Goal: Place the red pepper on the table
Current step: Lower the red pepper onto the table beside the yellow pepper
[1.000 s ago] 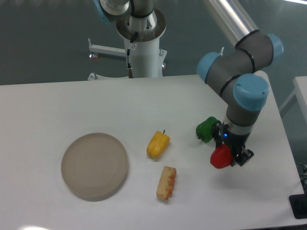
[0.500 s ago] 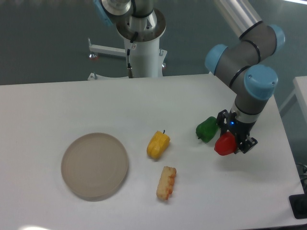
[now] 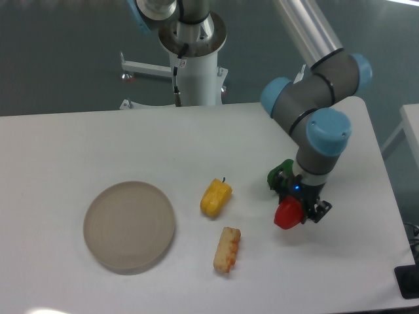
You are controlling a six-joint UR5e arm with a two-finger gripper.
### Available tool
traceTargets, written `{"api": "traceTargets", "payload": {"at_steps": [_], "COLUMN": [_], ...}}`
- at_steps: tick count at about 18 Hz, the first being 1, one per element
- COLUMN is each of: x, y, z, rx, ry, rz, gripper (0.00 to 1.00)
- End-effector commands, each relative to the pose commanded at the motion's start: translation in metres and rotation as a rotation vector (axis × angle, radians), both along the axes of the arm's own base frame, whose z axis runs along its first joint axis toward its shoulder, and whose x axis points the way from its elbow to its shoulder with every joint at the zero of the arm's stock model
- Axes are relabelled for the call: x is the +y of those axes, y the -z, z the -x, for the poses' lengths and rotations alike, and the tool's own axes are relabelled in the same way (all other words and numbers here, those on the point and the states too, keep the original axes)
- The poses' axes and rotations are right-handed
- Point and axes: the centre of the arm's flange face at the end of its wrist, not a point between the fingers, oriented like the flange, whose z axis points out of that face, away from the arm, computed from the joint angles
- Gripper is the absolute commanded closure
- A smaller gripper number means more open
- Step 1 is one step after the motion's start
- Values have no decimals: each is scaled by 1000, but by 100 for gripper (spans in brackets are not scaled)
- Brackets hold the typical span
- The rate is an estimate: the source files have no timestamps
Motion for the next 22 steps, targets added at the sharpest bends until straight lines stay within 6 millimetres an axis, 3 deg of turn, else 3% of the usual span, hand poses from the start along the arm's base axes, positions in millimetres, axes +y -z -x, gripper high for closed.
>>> {"api": "traceTargets", "payload": {"at_steps": [4, 22], "x": [4, 13], "y": [13, 31], "z": [-4, -22], "rx": [-15, -17], "ry": [-17, 6], "rz": [15, 55], "gripper": [45, 45]}}
